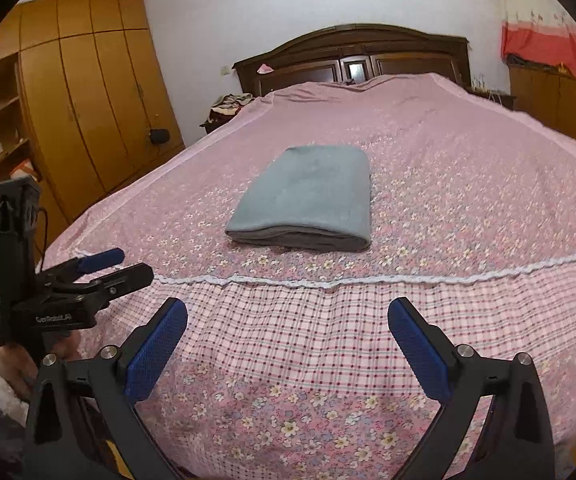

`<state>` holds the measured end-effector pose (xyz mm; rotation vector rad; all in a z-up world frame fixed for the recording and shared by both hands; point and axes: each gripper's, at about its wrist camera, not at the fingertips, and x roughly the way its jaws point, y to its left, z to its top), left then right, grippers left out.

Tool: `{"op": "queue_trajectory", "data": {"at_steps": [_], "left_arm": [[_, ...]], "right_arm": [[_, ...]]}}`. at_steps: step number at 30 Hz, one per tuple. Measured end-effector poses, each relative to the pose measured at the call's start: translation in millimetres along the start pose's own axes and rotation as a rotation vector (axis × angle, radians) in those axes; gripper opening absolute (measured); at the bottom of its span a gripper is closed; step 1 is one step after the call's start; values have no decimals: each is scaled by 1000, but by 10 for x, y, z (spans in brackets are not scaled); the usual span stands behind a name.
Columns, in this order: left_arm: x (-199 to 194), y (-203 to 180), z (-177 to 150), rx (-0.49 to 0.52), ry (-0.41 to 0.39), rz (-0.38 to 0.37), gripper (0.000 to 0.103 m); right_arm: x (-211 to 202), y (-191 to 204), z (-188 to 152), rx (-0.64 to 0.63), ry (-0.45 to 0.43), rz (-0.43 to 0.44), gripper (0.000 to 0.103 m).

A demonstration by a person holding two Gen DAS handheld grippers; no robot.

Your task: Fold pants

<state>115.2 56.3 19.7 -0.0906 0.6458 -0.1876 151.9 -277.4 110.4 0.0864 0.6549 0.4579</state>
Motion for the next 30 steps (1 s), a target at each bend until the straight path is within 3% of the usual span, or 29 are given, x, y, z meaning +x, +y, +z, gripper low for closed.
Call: {"op": "queue_trajectory", "data": {"at_steps": [6, 9, 30], "left_arm": [[-14, -19, 9, 8, -2, -9, 103], [-18, 11, 22, -27, 3, -54, 103], [40, -74, -12, -3, 9, -28, 103]], "right_arm": [[27, -10, -26, 10, 11, 3, 102], [38, -8, -35, 9, 12, 3, 102], [74, 110, -74, -30, 24, -12, 102]]}}
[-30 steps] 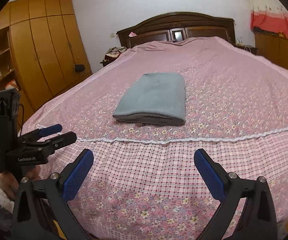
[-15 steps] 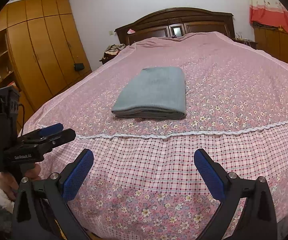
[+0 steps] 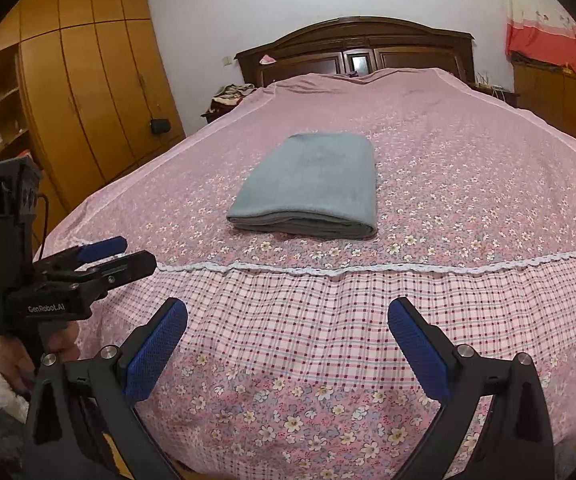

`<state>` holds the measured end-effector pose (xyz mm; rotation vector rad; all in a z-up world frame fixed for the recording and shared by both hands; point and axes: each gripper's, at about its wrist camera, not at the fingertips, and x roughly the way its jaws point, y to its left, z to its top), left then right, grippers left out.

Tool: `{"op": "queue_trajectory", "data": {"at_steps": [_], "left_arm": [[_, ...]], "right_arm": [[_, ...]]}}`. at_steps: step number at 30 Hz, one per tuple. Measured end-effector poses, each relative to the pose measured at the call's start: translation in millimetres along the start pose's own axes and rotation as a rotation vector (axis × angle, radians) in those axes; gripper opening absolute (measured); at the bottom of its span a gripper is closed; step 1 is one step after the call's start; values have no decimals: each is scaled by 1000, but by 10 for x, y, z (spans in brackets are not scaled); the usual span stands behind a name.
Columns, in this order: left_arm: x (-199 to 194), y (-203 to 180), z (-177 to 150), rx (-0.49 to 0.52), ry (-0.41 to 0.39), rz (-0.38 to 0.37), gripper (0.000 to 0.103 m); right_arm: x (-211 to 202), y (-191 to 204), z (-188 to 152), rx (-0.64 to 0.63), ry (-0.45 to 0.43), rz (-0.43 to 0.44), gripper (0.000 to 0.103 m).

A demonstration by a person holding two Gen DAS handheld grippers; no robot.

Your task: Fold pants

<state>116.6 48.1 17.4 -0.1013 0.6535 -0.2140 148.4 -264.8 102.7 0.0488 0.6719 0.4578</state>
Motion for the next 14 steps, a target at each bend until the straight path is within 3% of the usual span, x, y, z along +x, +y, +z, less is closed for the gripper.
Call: {"op": "queue_trajectory", "data": {"at_steps": [14], "left_arm": [[1, -62, -34, 29, -2, -5, 103]], "right_arm": [[40, -13, 13, 18, 6, 19, 102]]}}
